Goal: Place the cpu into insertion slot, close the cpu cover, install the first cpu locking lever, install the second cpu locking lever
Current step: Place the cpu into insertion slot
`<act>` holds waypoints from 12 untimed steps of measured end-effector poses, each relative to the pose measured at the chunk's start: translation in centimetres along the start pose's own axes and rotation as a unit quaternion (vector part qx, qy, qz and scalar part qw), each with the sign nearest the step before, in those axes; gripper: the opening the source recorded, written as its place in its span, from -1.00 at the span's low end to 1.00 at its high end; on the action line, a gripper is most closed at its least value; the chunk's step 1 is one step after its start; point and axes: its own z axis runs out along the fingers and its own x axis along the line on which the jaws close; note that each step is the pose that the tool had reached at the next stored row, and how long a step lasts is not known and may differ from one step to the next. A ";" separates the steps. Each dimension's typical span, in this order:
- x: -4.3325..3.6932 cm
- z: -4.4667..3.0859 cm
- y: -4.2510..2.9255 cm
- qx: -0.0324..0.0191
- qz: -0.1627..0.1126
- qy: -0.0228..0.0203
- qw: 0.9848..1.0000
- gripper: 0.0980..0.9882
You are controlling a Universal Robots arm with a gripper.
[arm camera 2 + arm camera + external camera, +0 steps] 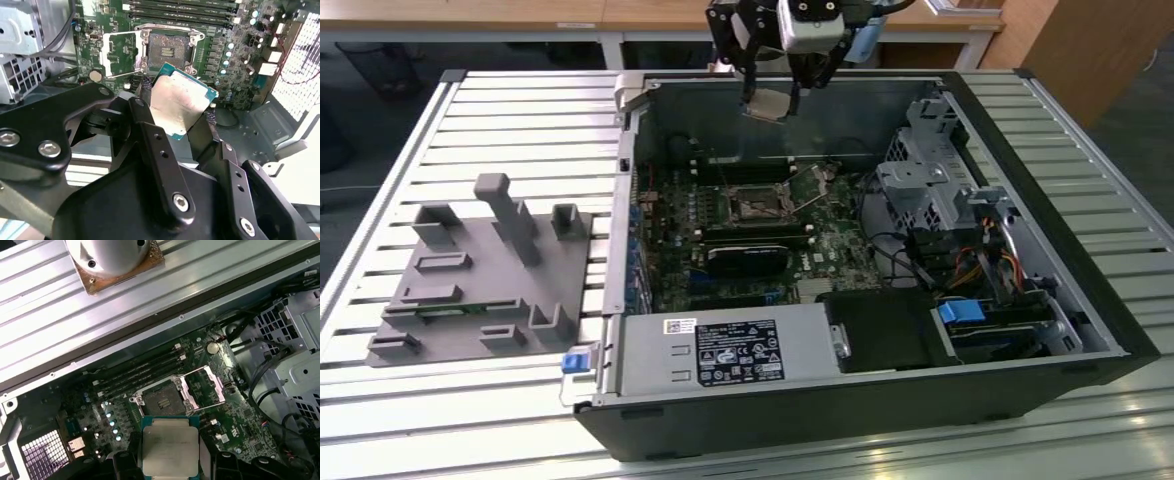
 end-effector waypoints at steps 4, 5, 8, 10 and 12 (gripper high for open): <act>0.01 0.04 0.01 0.000 0.021 -0.002 1.000 0.00; 0.01 0.05 0.02 0.000 0.026 -0.002 1.000 0.00; 0.02 0.08 0.03 0.000 0.042 -0.004 0.999 0.00; 0.02 0.10 0.04 -0.001 0.054 -0.005 0.999 0.00; 0.03 0.12 0.05 -0.001 0.066 -0.006 0.998 0.00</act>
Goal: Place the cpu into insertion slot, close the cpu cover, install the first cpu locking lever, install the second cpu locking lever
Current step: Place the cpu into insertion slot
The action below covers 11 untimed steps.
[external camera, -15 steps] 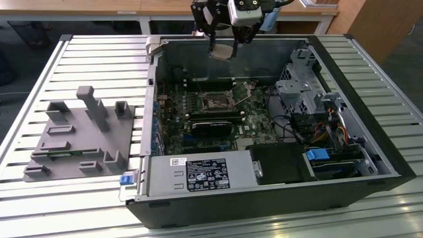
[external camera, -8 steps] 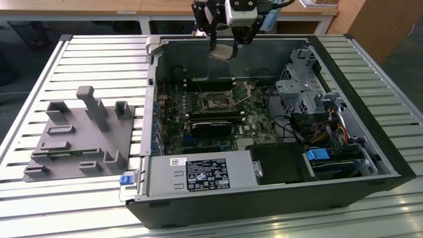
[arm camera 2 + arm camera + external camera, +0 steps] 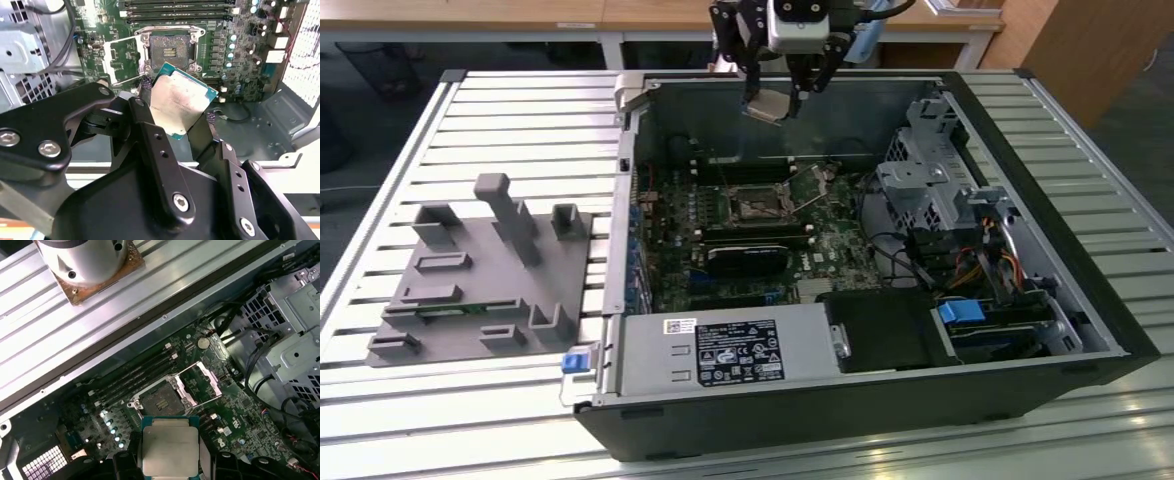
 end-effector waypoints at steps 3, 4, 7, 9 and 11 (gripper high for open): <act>0.01 0.03 0.01 0.000 0.018 -0.002 1.000 0.00; 0.01 0.04 0.01 0.000 0.025 -0.002 1.000 0.00; 0.02 0.07 0.03 -0.001 0.044 -0.004 0.999 0.00; 0.03 0.09 0.04 -0.001 0.057 -0.005 0.998 0.00; 0.03 0.11 0.04 -0.001 0.068 -0.006 0.998 0.00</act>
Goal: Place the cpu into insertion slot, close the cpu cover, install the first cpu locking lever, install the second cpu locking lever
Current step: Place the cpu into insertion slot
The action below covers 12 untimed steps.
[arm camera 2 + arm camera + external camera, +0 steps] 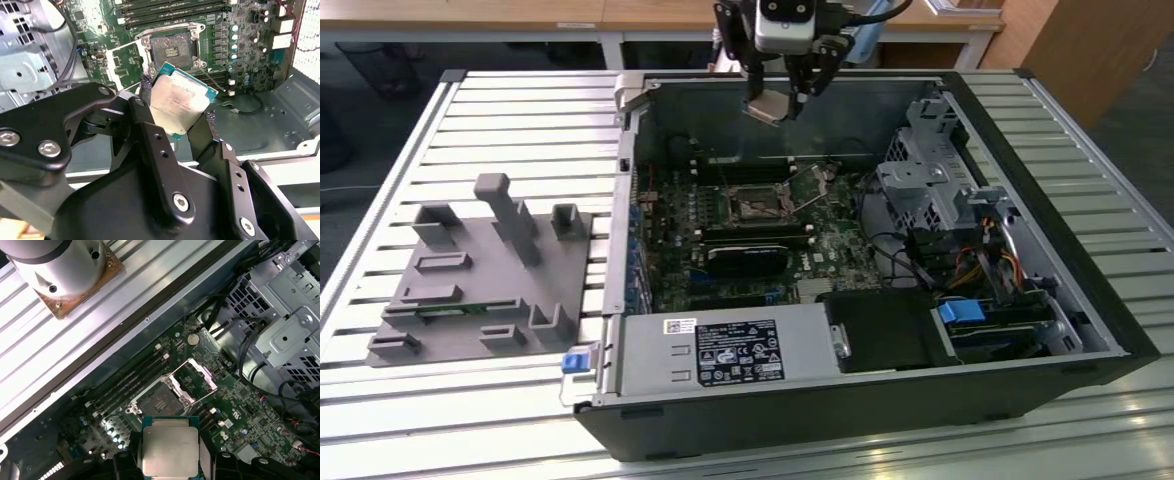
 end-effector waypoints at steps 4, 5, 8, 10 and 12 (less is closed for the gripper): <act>0.02 0.04 0.02 0.000 0.024 -0.002 1.000 0.00; 0.02 0.04 0.02 0.000 0.030 -0.003 1.000 0.00; 0.03 0.08 0.03 -0.001 0.050 -0.004 0.999 0.00; 0.04 0.10 0.04 -0.001 0.064 -0.006 0.998 0.00; 0.05 0.12 0.05 -0.001 0.076 -0.007 0.997 0.00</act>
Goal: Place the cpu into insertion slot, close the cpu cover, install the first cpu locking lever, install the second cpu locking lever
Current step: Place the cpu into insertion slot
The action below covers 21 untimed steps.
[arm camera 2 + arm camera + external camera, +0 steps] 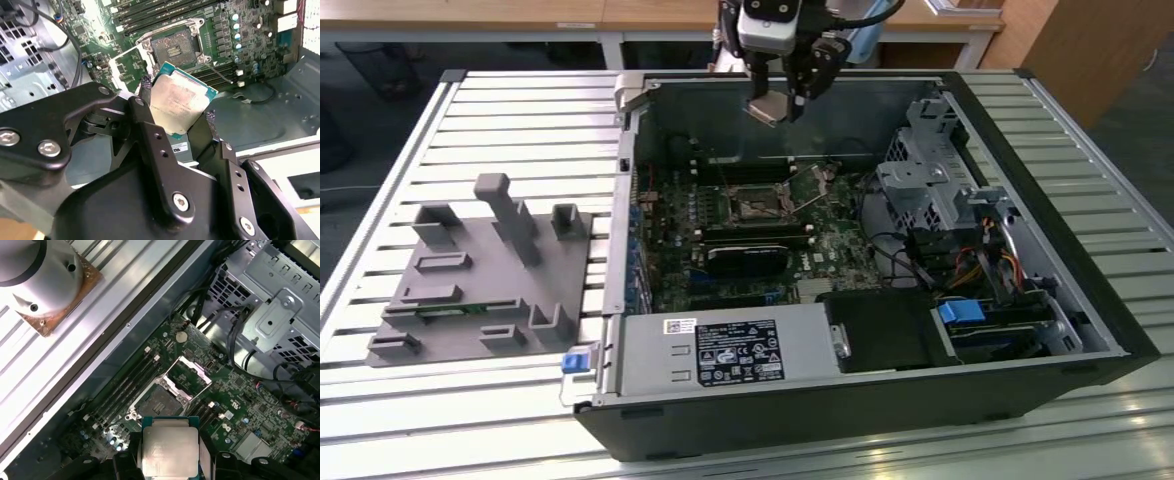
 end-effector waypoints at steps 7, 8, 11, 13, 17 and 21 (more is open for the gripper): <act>0.04 0.07 0.03 -0.001 0.041 -0.004 0.999 0.00; 0.04 0.08 0.03 -0.001 0.047 -0.004 0.999 0.00; 0.06 0.11 0.04 -0.001 0.064 -0.006 0.998 0.00; 0.07 0.12 0.05 -0.001 0.076 -0.007 0.997 0.00; 0.09 0.16 0.06 -0.002 0.099 -0.009 0.995 0.00; 0.09 0.20 0.06 -0.002 0.128 -0.011 0.992 0.00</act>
